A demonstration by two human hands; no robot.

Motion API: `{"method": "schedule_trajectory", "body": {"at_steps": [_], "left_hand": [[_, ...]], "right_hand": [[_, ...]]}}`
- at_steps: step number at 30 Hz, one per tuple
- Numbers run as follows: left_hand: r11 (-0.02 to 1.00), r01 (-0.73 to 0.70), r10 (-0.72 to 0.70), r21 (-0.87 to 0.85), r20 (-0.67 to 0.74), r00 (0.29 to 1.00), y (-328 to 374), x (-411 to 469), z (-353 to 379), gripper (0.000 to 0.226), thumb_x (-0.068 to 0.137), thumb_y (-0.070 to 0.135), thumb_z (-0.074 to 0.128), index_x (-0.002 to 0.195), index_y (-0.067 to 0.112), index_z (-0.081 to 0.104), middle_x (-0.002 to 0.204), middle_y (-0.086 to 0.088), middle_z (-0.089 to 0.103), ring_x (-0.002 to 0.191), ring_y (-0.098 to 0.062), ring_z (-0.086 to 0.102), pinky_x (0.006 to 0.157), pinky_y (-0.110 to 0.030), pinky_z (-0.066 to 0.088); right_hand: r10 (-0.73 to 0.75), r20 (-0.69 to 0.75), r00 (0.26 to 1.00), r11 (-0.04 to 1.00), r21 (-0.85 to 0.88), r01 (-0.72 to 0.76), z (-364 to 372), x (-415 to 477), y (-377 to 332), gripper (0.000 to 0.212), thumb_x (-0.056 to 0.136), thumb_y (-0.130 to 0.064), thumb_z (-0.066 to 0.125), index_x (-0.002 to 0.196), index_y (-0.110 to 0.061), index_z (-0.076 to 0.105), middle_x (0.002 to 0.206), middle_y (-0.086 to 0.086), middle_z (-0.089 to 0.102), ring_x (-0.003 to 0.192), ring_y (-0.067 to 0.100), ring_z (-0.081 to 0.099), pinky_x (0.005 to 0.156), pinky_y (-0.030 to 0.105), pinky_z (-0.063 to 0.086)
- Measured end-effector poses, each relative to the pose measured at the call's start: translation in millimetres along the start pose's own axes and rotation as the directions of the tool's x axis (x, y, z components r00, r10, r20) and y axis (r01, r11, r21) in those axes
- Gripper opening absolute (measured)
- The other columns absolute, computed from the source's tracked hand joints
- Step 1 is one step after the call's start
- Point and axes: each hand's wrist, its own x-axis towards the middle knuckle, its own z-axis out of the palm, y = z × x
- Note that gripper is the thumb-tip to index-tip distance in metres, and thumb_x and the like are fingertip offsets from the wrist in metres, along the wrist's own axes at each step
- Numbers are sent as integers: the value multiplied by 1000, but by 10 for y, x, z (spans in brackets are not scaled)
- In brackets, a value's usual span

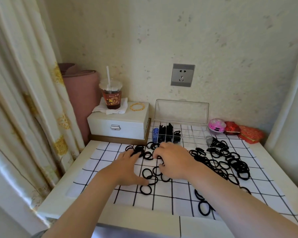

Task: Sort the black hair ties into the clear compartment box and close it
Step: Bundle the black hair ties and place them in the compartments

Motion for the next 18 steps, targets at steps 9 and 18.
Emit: {"method": "schedule_trajectory", "body": {"at_steps": [9, 18], "left_hand": [[934, -286, 250, -213, -182, 951, 147, 63, 134, 76, 88, 40, 69, 152, 31, 29, 154, 15, 31, 143, -7, 26, 114, -21, 21], [948, -263, 203, -181, -292, 935, 268, 237, -115, 33, 94, 32, 59, 127, 34, 60, 128, 14, 59, 116, -7, 55, 98, -27, 45]], "right_hand": [[-1, 239, 971, 997, 78, -18, 86, 56, 62, 66, 89, -20, 54, 152, -29, 37, 154, -7, 40, 138, 18, 42, 112, 35, 38], [109, 95, 989, 983, 136, -122, -76, 14, 291, 37, 95, -18, 52, 126, -30, 67, 126, -8, 64, 114, 14, 59, 98, 26, 45]]}}
